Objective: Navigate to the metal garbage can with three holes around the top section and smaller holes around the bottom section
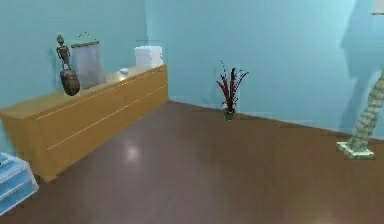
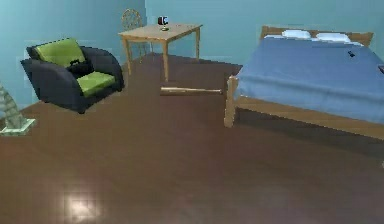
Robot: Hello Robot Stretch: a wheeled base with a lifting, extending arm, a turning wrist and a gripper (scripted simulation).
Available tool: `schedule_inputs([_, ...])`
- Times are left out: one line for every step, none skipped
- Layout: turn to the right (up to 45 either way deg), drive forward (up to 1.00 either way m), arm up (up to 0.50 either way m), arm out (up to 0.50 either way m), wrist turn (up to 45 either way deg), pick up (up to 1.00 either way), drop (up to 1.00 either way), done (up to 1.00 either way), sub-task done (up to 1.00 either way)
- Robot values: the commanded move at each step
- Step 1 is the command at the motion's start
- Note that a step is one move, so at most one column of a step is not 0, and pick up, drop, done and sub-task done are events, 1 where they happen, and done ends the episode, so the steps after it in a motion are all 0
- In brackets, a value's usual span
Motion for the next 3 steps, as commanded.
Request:
schedule_inputs([0.0,0.25,0.0,0.0,0.0,0.0,0.0,0.0,0.0])
schedule_inputs([-45.0,0.0,0.0,0.0,0.0,0.0,0.0,0.0,0.0])
schedule_inputs([-36.0,0.0,0.0,0.0,0.0,0.0,0.0,0.0,0.0])
